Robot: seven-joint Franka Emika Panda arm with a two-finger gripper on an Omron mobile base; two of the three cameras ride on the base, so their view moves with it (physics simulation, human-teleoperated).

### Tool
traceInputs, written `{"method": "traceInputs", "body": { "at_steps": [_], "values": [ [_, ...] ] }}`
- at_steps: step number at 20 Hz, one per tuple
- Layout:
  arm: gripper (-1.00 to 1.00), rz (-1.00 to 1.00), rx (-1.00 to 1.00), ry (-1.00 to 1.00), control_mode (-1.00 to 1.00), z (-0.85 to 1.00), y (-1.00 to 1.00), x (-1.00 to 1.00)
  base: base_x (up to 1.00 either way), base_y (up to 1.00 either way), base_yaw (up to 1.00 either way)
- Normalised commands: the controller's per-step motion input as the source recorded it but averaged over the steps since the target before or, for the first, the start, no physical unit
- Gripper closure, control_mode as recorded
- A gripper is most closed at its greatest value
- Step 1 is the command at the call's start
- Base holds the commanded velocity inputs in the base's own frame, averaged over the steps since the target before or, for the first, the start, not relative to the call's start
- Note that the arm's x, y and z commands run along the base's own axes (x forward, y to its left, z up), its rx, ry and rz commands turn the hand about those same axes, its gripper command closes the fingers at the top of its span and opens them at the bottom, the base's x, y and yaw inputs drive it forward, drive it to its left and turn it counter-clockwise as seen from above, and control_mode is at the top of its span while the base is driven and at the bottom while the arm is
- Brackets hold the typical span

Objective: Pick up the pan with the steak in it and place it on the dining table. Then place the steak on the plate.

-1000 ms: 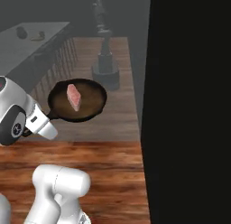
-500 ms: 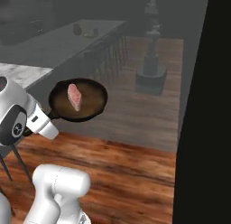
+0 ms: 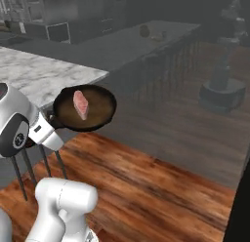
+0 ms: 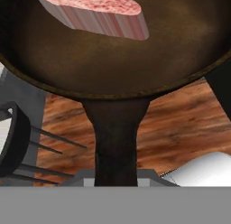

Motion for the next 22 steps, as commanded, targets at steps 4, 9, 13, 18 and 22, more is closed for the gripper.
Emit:
{"method": "traceInputs", "body": {
  "at_steps": [4, 9, 13, 18, 22],
  "values": [
    [1.00, 0.00, 0.00, 0.00, 1.00, 0.00, 0.00, 0.00, 0.00, 0.00, 0.50],
    [1.00, 0.00, 0.00, 0.00, 1.00, 0.00, 0.00, 0.00, 0.00, 0.00, 0.50],
    [1.00, 0.00, 0.00, 0.00, 1.00, 0.00, 0.00, 0.00, 0.00, 0.00, 0.50],
    [1.00, 0.00, 0.00, 0.00, 1.00, 0.00, 0.00, 0.00, 0.00, 0.00, 0.50],
    [1.00, 0.00, 0.00, 0.00, 1.00, 0.00, 0.00, 0.00, 0.00, 0.00, 0.50]
  ]
}}
